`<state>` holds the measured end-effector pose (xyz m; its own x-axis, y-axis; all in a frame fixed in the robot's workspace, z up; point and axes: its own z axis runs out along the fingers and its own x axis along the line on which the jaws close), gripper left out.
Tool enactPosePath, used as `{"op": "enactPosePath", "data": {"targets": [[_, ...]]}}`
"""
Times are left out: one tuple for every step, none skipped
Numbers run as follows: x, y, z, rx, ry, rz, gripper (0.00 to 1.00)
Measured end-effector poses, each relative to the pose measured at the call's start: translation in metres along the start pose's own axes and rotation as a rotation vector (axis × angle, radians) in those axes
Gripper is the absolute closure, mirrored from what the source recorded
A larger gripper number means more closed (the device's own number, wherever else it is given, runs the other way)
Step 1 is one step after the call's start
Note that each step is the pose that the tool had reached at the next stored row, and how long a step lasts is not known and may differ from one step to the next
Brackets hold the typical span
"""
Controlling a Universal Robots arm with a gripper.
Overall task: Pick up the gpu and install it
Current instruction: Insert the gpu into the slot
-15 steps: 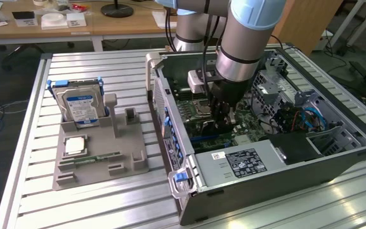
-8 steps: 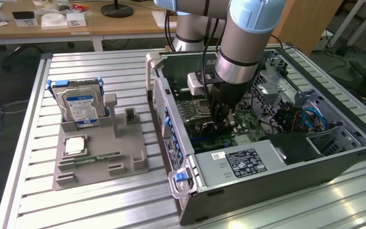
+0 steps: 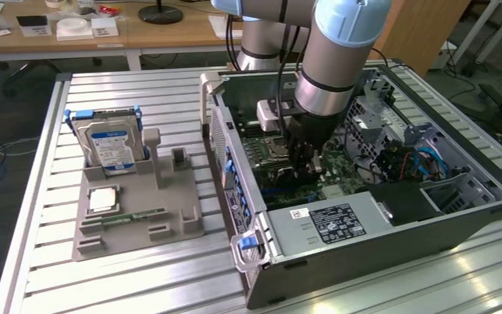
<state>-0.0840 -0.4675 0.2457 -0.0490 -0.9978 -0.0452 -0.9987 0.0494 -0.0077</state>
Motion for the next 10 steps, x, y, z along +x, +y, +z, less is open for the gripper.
{"op": "enactPosePath", "data": {"targets": [[0.0000,0.0000,0.0007,-0.0001,0.0001,0.000,0.73],[0.0000,0.0000,0.0014,-0.0002,0.0003,0.000,0.73],[0.0001,0.0000,0.0020,-0.0002,0.0004,0.000,0.73],[0.0001,0.0000,0.0025,-0.0001,0.0004,0.000,0.73],[0.0002,0.0000,0.0029,-0.0001,0.0004,0.000,0.73],[0.0002,0.0001,0.0033,-0.0002,0.0005,0.000,0.73],[0.0002,0.0001,0.0037,-0.0002,0.0006,0.000,0.73],[0.0002,0.0001,0.0040,-0.0002,0.0007,0.000,0.73],[0.0002,0.0001,0.0043,-0.0002,0.0007,0.000,0.73],[0.0002,0.0001,0.0045,-0.0002,0.0007,0.000,0.73]]}}
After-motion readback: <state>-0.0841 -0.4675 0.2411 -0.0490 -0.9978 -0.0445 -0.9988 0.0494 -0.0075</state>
